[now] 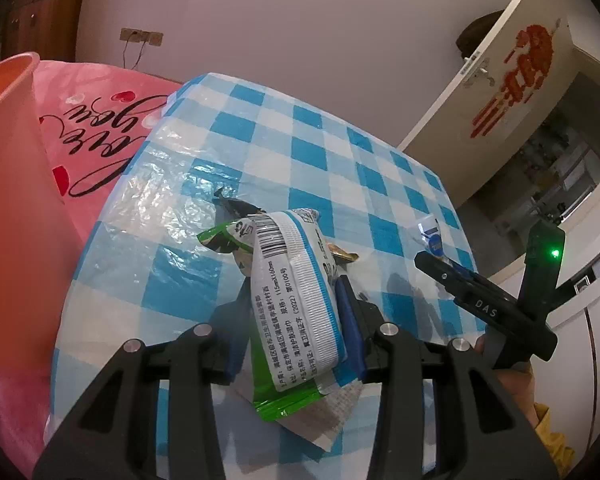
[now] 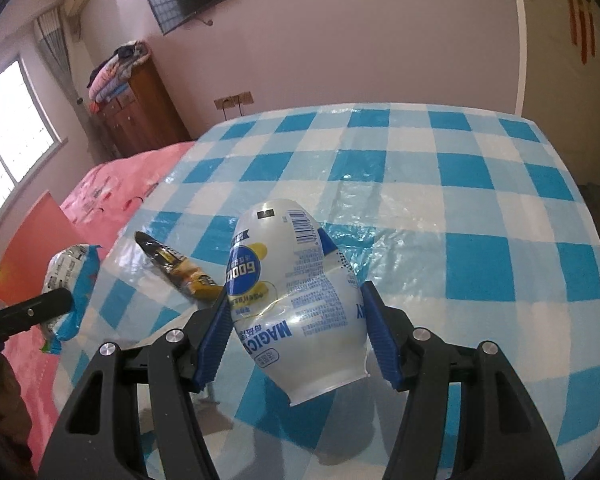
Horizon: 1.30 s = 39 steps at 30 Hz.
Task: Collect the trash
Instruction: 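Lift the snack bag and bottle and carry them over the orange bucket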
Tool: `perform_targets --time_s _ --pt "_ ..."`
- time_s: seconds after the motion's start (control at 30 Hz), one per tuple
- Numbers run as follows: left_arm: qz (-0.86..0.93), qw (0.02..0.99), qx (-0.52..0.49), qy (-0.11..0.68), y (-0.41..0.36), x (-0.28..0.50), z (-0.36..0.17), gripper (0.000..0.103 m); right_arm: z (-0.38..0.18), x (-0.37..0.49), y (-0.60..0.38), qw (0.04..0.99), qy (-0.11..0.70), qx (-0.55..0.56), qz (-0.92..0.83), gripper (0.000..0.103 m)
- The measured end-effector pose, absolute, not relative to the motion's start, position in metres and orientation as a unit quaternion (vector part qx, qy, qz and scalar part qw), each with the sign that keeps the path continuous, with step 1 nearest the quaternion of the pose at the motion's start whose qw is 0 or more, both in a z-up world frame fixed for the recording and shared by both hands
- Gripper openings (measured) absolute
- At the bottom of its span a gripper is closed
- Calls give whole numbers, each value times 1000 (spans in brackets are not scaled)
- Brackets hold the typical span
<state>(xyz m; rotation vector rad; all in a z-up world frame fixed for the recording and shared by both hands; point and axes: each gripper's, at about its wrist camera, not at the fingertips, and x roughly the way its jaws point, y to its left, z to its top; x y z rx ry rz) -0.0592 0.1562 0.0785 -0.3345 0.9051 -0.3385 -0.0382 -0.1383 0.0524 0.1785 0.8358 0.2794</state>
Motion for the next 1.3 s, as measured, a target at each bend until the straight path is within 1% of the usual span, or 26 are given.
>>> perform_targets --time_s 0.33,0.57,0.77,0.97,1.13,1.3 --pt "-169 874 -160 426 158 -80 84 42 74 -67 -139 919 365 85 121 62" --pt "-175 878 -163 416 162 -93 91 42 84 -81 -129 920 360 76 132 62" --pt "-175 886 -166 397 172 -102 106 42 104 -88 -107 918 353 77 164 62" --pt "-156 901 -169 367 197 -113 134 42 138 -85 -56 905 348 69 237 62" --pt "-116 920 -171 332 239 -124 166 42 173 -77 5 886 338 48 313 62" --pt "-61 934 -174 305 284 -132 188 42 200 -62 73 860 335 32 384 62"
